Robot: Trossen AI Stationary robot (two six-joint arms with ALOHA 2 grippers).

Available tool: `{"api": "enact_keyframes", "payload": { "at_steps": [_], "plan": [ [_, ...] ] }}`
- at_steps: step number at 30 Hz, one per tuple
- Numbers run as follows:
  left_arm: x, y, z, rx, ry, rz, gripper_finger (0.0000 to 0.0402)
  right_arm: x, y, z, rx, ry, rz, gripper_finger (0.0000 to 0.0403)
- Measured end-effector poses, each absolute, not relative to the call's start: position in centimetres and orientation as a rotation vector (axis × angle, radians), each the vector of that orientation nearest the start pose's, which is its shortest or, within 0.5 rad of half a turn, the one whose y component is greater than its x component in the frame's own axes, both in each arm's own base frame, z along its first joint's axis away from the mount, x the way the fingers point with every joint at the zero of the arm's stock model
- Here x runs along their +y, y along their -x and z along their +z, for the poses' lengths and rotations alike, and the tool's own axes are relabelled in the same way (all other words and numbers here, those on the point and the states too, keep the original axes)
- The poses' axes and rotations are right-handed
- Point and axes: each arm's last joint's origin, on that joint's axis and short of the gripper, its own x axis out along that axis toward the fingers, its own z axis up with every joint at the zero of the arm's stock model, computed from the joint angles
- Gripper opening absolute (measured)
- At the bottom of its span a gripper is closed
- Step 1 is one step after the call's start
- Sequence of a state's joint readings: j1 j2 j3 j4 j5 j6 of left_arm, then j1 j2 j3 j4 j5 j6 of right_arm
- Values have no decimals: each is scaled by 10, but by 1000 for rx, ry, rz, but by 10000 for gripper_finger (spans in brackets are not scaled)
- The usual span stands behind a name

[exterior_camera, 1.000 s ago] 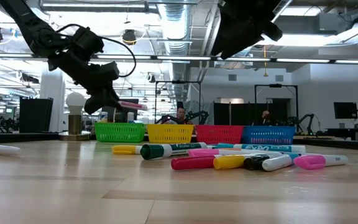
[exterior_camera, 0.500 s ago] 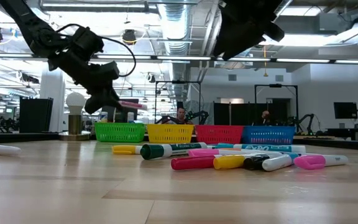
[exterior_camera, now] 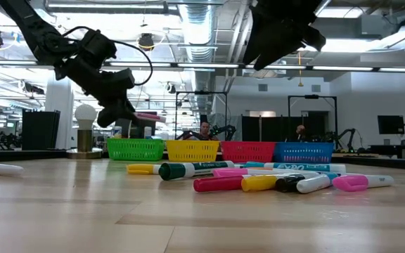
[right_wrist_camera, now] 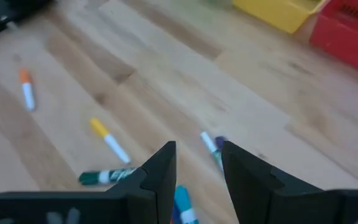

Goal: Pick & Place Markers
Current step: Put the pink marker pen into the green basket

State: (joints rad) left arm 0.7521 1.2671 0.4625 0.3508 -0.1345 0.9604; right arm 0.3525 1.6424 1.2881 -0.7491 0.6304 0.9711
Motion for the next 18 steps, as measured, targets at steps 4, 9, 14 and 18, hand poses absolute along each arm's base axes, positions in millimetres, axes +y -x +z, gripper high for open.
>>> {"api": "enact_keyframes", "payload": {
  "at_steps": [4,9,14,18],
  "plan": [
    [168,-173,179,820,-740,588,86,104,-314,257,745,-363,-652,118],
    [168,-173,179,821,-738,593,86,107,-313,257,751,-362,-639,118],
    [168,-173,179,809,-726,603,86,107,-313,256,764,-372,-625,118],
    [168,-173,179,808,-722,604,86,107,-313,256,766,-373,-624,118]
  ]
}}
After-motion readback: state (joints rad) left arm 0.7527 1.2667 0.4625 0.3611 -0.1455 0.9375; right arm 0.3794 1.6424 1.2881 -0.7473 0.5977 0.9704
